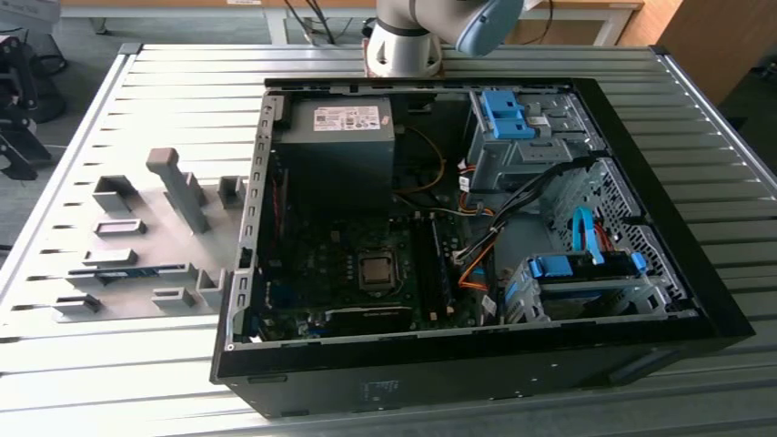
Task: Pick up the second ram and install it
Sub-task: 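Pick up the second ram and move it above second insertion slot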
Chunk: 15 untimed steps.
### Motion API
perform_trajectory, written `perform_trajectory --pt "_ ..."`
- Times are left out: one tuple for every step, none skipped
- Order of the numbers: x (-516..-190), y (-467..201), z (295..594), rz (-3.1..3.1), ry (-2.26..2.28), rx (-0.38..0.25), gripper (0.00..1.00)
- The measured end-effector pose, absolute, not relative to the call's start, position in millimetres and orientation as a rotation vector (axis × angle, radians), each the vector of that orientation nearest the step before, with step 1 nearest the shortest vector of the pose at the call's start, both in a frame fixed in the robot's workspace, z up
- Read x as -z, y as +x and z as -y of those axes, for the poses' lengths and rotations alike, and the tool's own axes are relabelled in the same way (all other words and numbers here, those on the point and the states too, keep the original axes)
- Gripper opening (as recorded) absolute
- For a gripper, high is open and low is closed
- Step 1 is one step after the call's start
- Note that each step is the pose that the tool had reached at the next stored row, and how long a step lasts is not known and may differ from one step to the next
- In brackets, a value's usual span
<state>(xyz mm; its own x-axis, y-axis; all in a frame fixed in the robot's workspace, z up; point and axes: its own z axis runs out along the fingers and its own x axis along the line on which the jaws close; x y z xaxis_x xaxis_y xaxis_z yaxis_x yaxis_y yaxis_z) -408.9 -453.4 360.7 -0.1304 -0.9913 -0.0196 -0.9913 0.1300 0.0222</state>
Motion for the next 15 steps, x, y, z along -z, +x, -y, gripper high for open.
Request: perform_trajectory --pt "-358.9 -408.9 454.0 -2.364 -2.068 -0.047 0.31" --pt "-357.1 -408.9 455.0 -2.367 -2.065 -0.047 0.31" --pt "-355.3 -409.0 456.3 -2.368 -2.064 -0.047 0.31" --pt "-353.5 -408.9 457.7 -2.368 -2.064 -0.047 0.31" --pt "-351.6 -408.9 458.9 -2.368 -2.064 -0.047 0.31" --pt "-349.7 -408.8 459.7 -2.368 -2.063 -0.047 0.31" --pt "-348.0 -408.6 460.3 -2.369 -2.062 -0.047 0.31" --pt "-346.2 -408.2 460.8 -2.370 -2.061 -0.047 0.31" --pt "-344.5 -407.3 461.1 -2.371 -2.060 -0.047 0.31" --pt "-342.5 -406.1 461.3 -2.372 -2.059 -0.047 0.31" --pt "-341.0 -405.6 461.3 -2.372 -2.059 -0.047 0.31" --pt "-340.3 -405.6 461.3 -2.372 -2.059 -0.047 0.31" --pt "-340.2 -405.6 461.3 -2.373 -2.059 -0.047 0.31" --pt "-340.2 -405.6 461.3 -2.373 -2.059 -0.047 0.31" --pt "-340.0 -405.6 461.3 -2.372 -2.059 -0.047 0.31"
